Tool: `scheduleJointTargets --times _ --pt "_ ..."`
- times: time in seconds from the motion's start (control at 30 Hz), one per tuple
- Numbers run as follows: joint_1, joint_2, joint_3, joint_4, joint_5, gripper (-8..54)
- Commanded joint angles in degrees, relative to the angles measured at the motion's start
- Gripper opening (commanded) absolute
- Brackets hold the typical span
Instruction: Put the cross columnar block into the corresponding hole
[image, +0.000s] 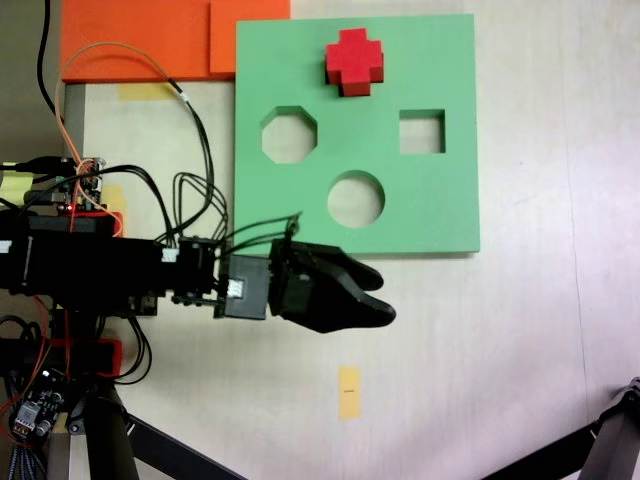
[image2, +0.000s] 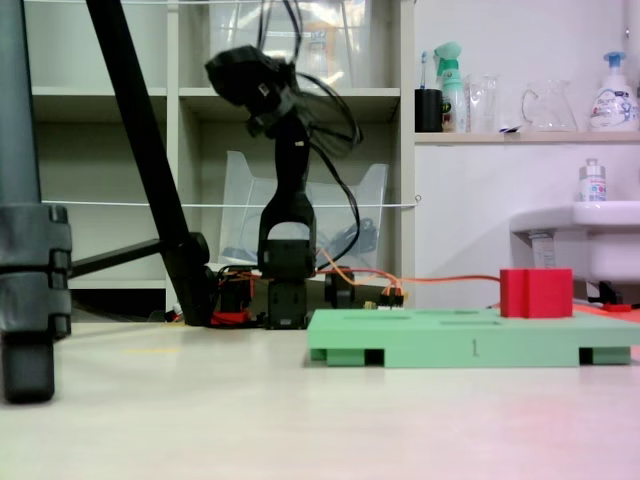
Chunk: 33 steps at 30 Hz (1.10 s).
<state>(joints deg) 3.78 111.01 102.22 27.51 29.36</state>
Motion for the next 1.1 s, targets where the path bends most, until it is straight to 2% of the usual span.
scheduleJointTargets --times 0.0,0.13,0.33,0.57,0.77,0.87,1.07 --pt "0.7 5.71 6.94 -22.32 -7.03 31.6" --pt "-0.53 13.01 24.61 -27.07 -18.54 31.6" --pt "1.58 19.69 46.41 -27.6 -26.1 34.4" --pt "3.6 22.06 66.36 -27.86 -27.07 35.1" --pt "1.93 22.24 77.26 -29.36 -28.83 35.1" --pt "1.93 22.15 77.52 -26.81 -29.53 33.2" --pt "1.93 22.06 77.52 -27.25 -29.27 34.1"
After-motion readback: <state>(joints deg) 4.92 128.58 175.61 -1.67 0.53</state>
